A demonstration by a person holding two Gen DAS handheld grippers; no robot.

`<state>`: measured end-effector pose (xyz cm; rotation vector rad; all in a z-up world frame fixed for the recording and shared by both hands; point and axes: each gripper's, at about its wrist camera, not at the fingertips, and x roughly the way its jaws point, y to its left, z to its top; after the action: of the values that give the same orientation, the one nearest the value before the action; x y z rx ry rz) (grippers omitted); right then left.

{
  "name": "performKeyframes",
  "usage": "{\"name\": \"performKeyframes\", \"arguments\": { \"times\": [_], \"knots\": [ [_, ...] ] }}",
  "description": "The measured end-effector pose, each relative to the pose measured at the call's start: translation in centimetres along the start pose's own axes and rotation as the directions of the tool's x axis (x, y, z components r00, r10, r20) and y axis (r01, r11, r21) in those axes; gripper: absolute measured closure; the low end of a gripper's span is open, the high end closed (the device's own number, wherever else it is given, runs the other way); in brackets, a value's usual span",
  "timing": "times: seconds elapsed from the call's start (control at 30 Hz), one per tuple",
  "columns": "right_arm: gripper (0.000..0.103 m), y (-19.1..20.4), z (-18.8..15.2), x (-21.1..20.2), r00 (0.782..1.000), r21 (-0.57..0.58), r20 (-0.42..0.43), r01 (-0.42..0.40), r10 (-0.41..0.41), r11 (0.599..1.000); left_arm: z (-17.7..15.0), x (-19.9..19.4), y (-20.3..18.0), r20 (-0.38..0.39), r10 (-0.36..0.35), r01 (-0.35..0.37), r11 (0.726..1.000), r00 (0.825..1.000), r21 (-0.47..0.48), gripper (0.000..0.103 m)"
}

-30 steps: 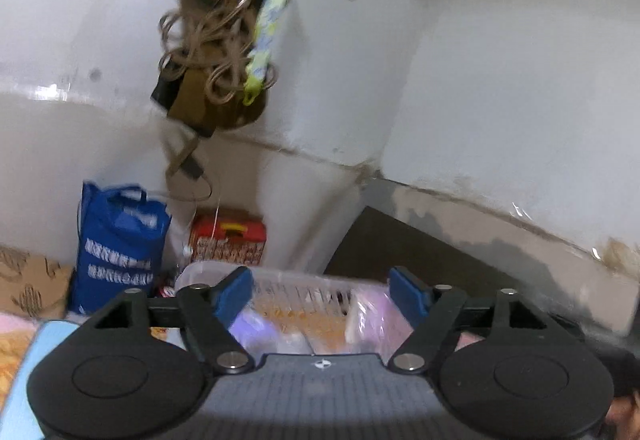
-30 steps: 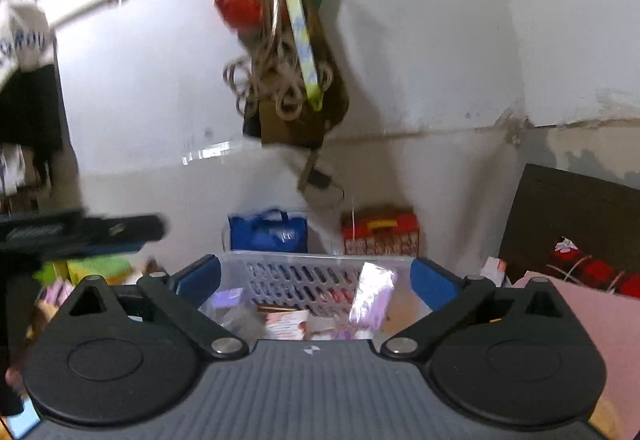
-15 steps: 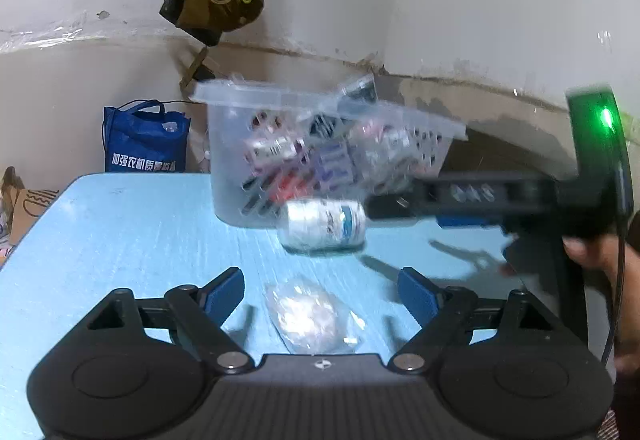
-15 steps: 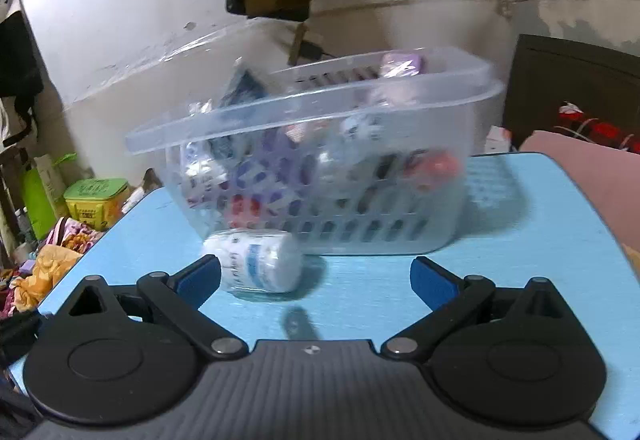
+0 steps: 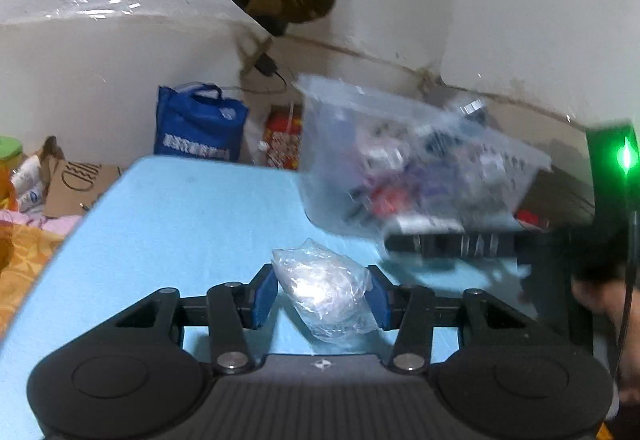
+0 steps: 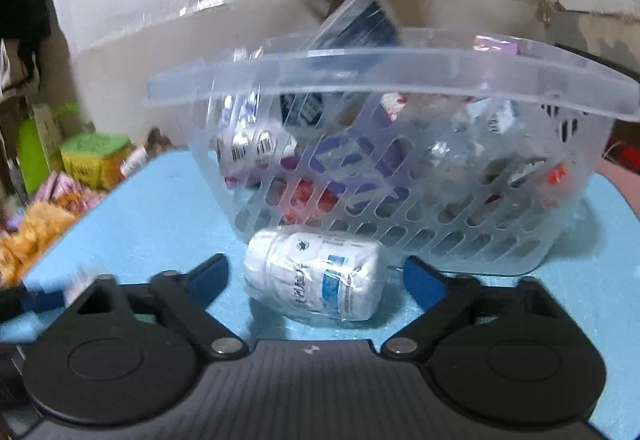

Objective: Organize objects
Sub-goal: 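Grasp the white pill bottle with the right gripper while the left grasps the clear plastic bag, then carry both items over the clear basket and open both grippers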

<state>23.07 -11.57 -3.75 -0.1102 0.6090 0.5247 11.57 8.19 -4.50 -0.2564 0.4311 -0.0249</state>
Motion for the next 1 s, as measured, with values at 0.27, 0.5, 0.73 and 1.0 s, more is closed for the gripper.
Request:
{"name": "performKeyframes", "arguments": {
  "times": [0.27, 0.5, 0.73, 1.0],
  "knots": [
    [0.024, -3.2, -1.8, -4.0, 0.996, 0.020, 0.090, 0.027, -0.029, 0.999, 2.1, 2.7, -1.9, 0.004, -0.103, 0.103, 0.993, 0.995, 0.049, 0.051],
    [0.024, -7.9, -2.9, -6.9, 0.983, 0.065, 0.173, 0.055, -0.065, 0.996, 2.3, 4.4, -4.5, -0.004, -0.163, 0.163, 0.983, 0.987, 0.085, 0.051],
    [0.024, -8.0, -3.1, -7.0, 0.978, 0.059, 0.197, 0.051, -0.062, 0.997, 2.3, 5.1, -4.3, 0.012, -0.189, 0.188, 0.980, 0.982, 0.065, 0.051],
    [0.025, -7.8, -3.0, -6.7, 0.975, 0.051, 0.214, 0.047, -0.057, 0.998, 2.3, 4.9, -3.9, 0.033, -0.205, 0.203, 0.978, 0.978, 0.050, 0.051]
  ]
}}
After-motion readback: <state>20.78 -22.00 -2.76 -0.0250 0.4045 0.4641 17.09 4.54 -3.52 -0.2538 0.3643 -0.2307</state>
